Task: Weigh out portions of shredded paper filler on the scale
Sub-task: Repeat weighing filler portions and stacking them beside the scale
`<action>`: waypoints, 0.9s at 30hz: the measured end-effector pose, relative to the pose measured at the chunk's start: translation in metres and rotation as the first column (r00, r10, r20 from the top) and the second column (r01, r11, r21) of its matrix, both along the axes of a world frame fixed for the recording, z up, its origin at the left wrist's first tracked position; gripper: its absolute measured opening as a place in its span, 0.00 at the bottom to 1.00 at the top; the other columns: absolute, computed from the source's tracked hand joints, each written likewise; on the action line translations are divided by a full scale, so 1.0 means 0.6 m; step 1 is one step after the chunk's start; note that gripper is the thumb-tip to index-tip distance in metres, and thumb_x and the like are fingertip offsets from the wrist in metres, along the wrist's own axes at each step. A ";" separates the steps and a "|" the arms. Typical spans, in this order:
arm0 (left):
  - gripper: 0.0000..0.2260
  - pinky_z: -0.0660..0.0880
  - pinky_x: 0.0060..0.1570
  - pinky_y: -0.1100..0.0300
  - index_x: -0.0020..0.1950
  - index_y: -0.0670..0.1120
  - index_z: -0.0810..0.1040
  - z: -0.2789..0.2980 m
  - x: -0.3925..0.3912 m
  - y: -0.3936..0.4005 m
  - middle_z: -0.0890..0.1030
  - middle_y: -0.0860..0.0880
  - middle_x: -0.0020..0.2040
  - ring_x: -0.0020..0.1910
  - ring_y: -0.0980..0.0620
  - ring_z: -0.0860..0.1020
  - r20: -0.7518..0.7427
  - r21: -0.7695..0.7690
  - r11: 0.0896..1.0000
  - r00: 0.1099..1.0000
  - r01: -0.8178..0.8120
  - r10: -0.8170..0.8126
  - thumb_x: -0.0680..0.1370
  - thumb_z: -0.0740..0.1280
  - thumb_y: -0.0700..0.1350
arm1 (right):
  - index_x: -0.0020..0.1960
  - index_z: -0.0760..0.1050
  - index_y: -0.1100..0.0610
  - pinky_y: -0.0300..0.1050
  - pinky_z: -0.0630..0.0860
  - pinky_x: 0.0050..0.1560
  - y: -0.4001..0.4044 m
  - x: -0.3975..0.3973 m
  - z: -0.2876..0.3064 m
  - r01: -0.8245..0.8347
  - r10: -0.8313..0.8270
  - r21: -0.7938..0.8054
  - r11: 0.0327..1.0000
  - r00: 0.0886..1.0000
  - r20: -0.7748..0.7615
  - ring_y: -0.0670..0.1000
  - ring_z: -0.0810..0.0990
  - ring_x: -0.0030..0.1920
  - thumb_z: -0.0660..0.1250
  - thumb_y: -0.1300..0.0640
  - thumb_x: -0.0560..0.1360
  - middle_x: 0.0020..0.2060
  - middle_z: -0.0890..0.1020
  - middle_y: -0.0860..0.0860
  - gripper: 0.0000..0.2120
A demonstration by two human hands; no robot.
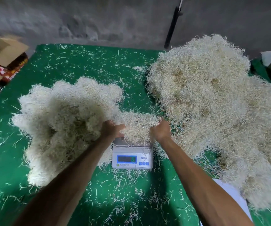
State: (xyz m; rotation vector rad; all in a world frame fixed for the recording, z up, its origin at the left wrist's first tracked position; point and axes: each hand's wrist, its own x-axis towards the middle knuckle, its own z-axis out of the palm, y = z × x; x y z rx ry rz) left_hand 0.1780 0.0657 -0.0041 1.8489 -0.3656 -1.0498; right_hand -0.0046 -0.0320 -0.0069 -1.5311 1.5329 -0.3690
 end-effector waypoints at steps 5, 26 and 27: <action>0.25 0.82 0.34 0.58 0.66 0.29 0.72 -0.034 0.001 0.022 0.79 0.33 0.59 0.43 0.45 0.84 0.041 0.016 0.997 0.996 -0.078 0.078 0.71 0.76 0.32 | 0.79 0.62 0.56 0.41 0.80 0.31 0.006 -0.017 -0.003 -0.011 -0.016 0.120 0.993 0.975 0.224 0.49 0.81 0.32 0.67 0.74 0.76 0.49 0.80 0.57 0.35; 0.22 0.78 0.62 0.46 0.73 0.36 0.70 -0.041 -0.066 0.230 0.79 0.36 0.64 0.61 0.39 0.81 -0.273 -0.283 0.958 0.962 -0.051 -0.029 0.81 0.68 0.44 | 0.62 0.74 0.60 0.41 0.69 0.61 0.167 -0.088 -0.031 0.161 -0.273 0.275 0.948 0.856 0.439 0.49 0.75 0.56 0.64 0.66 0.80 0.63 0.75 0.50 0.11; 0.21 0.78 0.62 0.46 0.71 0.38 0.72 -0.041 -0.069 0.235 0.79 0.37 0.64 0.61 0.39 0.81 -0.310 -0.287 0.956 0.950 -0.057 -0.036 0.81 0.68 0.46 | 0.60 0.74 0.59 0.41 0.70 0.58 0.173 -0.089 -0.033 0.158 -0.276 0.284 0.946 0.853 0.444 0.48 0.75 0.54 0.64 0.66 0.80 0.62 0.76 0.51 0.10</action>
